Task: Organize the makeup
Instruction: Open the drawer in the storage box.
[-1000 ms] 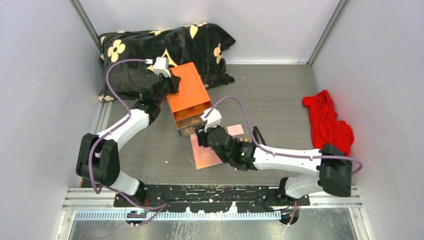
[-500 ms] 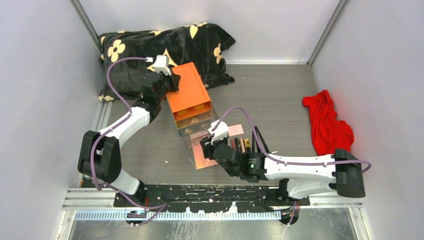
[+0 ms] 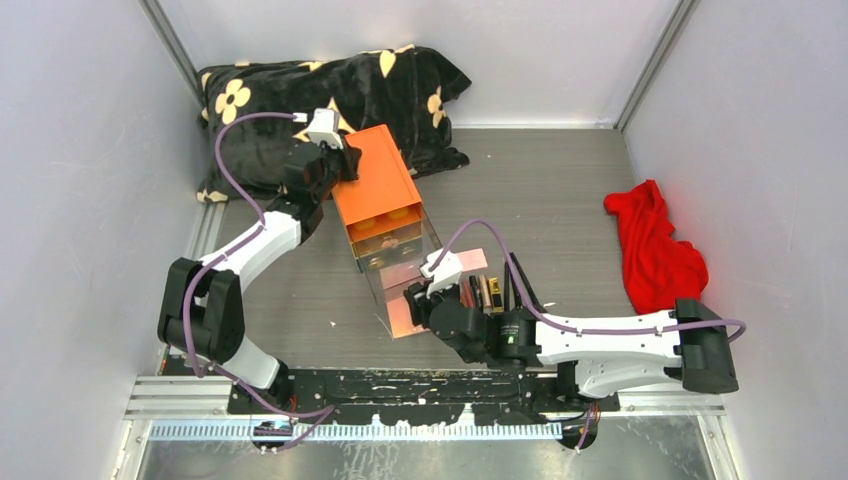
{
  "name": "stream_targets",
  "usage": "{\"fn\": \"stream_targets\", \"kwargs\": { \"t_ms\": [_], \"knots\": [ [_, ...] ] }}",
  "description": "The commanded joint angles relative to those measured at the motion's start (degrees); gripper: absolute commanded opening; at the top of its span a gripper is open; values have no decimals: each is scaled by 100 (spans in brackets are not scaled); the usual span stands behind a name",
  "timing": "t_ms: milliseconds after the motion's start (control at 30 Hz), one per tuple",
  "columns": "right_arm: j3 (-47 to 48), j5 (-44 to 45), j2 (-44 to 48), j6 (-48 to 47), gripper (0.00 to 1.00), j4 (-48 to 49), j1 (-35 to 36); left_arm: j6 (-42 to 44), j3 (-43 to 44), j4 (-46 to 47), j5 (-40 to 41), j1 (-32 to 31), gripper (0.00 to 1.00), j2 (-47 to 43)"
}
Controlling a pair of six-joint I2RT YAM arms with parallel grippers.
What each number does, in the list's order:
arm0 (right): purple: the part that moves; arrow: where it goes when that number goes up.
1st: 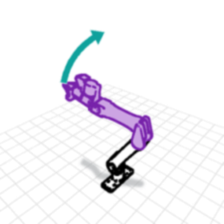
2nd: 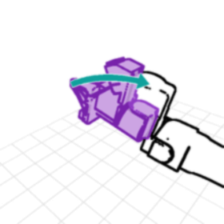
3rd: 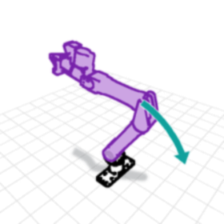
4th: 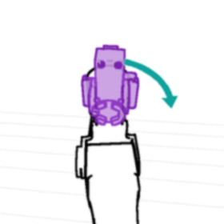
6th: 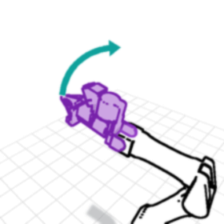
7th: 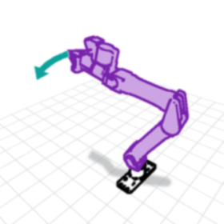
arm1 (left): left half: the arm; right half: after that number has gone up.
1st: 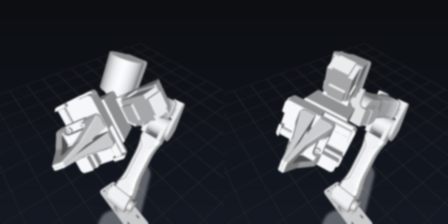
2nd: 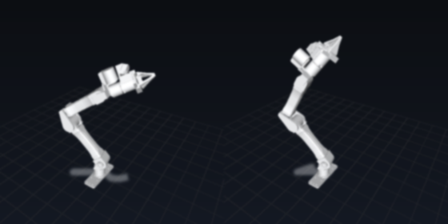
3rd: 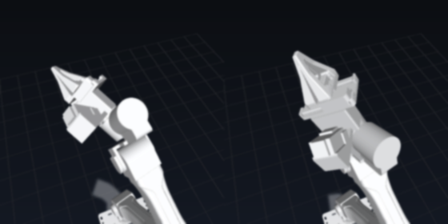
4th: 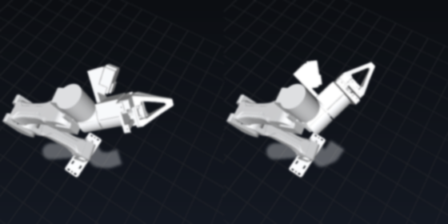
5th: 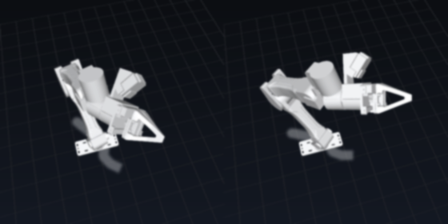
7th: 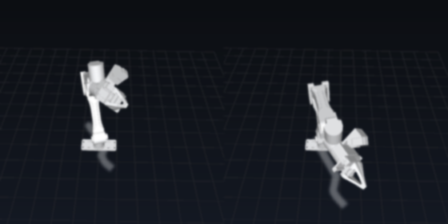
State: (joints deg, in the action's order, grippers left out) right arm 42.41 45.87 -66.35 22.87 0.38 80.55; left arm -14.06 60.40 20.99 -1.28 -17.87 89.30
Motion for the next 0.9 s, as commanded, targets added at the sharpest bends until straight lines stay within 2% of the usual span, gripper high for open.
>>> {"fn": "stream_targets", "kwargs": {
  "t_ms": [0, 367, 400, 500, 567, 700, 733, 767, 867],
  "knots": [
    [-205, 139, 88, 355, 1, -1077, 301, 227, -372, -1803, 169, 57, 0, 476],
    [-196, 346, 295, 643, 1, -1541, 532, 237, -380, -1800, 145, 56, 0, 529],
    [-202, 345, 291, 632, 4, -1535, 543, 236, -378, -1800, 138, 55, 0, 539],
    [-137, 505, 205, 616, 26, -1541, 548, 238, -371, -1809, 120, 57, 0, 537],
    [-67, 656, 122, 617, 36, -1553, 571, 246, -371, -1818, 121, 56, 0, 545],
    [134, 731, -45, 502, 45, -1649, 589, 263, -380, -1818, 134, 60, 0, 543],
    [202, 739, -66, 495, 53, -1712, 601, 262, -373, -1814, 136, 60, 0, 546],
    [269, 786, -77, 515, 56, -1789, 615, 270, -364, -1818, 139, 56, 0, 558],
    [437, 917, -68, 600, 60, -2066, 707, 261, -337, -1826, 128, 61, 0, 583]
  ]
}}
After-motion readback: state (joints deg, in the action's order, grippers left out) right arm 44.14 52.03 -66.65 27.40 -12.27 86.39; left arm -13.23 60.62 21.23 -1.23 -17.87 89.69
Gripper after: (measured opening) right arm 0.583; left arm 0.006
